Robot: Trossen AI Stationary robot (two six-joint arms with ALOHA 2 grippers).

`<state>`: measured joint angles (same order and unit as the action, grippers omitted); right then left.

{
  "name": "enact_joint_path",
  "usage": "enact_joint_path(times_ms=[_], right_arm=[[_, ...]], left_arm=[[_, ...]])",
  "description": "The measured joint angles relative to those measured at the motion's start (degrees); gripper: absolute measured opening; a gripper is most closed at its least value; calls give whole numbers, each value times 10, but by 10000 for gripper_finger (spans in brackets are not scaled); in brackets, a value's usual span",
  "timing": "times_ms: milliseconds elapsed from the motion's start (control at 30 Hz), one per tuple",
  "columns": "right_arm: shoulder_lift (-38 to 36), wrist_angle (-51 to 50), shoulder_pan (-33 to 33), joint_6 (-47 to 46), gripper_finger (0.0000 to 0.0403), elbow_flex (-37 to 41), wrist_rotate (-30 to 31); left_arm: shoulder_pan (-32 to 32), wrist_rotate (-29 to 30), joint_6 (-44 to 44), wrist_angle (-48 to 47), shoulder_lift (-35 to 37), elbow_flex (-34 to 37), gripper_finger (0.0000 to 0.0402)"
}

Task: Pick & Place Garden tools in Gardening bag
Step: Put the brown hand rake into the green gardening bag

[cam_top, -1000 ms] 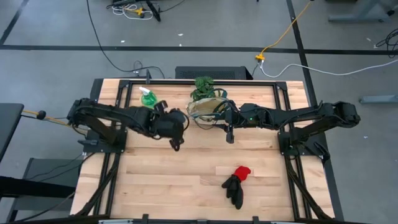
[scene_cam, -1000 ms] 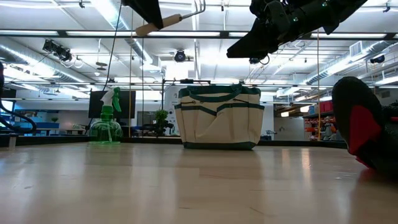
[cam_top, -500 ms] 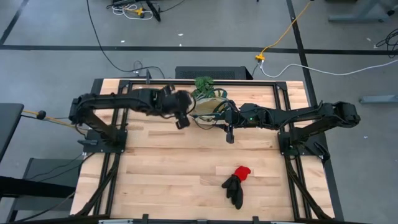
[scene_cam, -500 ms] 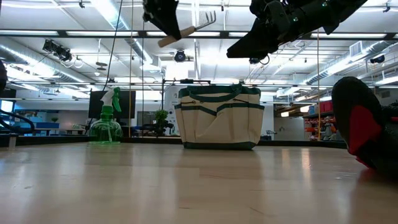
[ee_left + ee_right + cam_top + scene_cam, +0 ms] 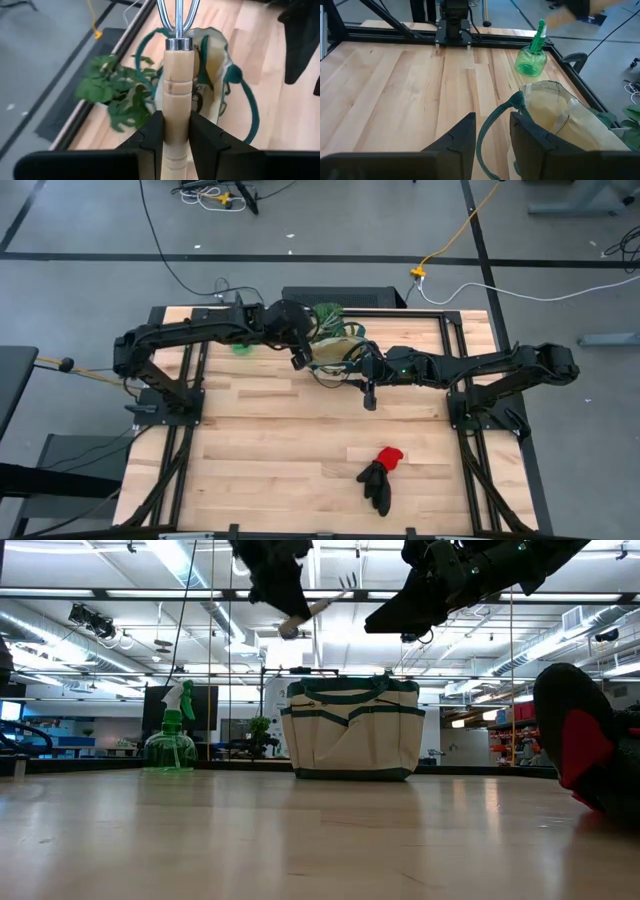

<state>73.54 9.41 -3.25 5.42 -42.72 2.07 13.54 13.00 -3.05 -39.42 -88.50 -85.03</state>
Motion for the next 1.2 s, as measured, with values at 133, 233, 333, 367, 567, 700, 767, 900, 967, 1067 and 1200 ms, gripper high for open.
enact_joint_path(times_ms=[133, 233, 333, 367, 567, 700, 767, 900, 967, 1067, 1200], right_arm=[[0, 0, 0, 0, 123, 0, 0], [0, 0, 0, 0, 123, 0, 0], [0, 4, 0, 0, 123, 0, 0], [0, 5, 0, 0, 123, 0, 0], [0, 9, 0, 0, 123, 0, 0], [0, 9, 0, 0, 123, 0, 0], [0, 10, 0, 0, 123, 0, 0], [0, 12, 0, 0, 123, 0, 0], [0, 12, 0, 0, 123, 0, 0], [0, 12, 0, 0, 123, 0, 0], [0, 12, 0, -5, 123, 0, 0]], left_arm=[[16, -25, 12, 77, 0, 60, 76], [28, -51, 8, 133, -1, 85, 76], [31, -73, 8, 189, 0, 105, 76], [31, -76, 8, 208, 0, 116, 76], [36, -80, 7, 278, 0, 171, 76], [37, -82, 5, 340, 0, 215, 76], [37, -83, 7, 358, 0, 228, 76], [36, -91, 12, 394, 0, 252, 76], [36, -101, 12, 396, 0, 257, 76], [31, -107, 13, 398, 0, 258, 75], [25, -109, 27, 398, 0, 258, 75]])
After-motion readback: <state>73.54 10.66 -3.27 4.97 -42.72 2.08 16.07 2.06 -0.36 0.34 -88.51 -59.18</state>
